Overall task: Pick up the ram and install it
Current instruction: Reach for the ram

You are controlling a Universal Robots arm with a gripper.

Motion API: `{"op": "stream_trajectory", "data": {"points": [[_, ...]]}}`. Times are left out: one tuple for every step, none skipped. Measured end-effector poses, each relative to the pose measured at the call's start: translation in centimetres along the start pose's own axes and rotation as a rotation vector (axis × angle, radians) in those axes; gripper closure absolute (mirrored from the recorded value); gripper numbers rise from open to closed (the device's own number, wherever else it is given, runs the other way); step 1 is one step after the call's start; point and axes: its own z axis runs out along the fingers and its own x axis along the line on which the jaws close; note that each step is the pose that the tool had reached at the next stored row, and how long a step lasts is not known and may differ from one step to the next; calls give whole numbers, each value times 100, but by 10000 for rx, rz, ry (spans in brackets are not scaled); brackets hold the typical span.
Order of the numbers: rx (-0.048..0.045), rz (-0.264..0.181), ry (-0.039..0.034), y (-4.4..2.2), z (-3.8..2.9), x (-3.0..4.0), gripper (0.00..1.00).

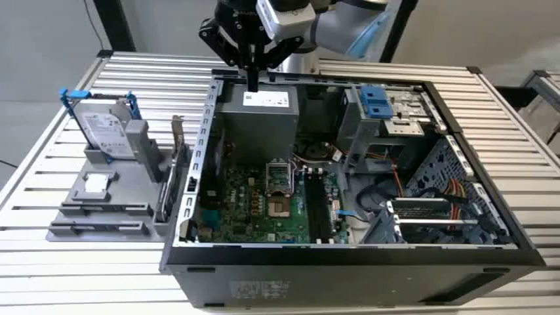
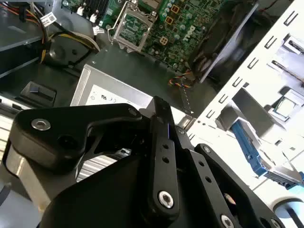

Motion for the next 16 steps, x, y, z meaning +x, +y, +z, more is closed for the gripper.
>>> {"op": "stream_trajectory", "data": {"points": [[0,0,-2,0,0,0,100],[-1,-1,-18,0,0,0,100],[-3,-1,-34,0,0,0,100],[-2,-1,-35,0,0,0,100],[-2,-1,-35,0,0,1,100],[-1,0,-35,0,-1,4,100],[-1,1,-35,0,-1,8,100],[-1,0,-35,-1,-1,13,100],[-2,-1,-35,-1,-1,19,100],[-2,-1,-35,-2,-1,24,100],[-2,-2,-35,-2,-1,30,100],[-2,-1,-35,-3,-1,37,100],[-2,-1,-35,-3,-1,45,100],[-2,-1,-35,-4,-2,52,100],[-3,-2,-36,-4,-2,60,100],[-3,-1,-36,-5,-2,68,100]]}}
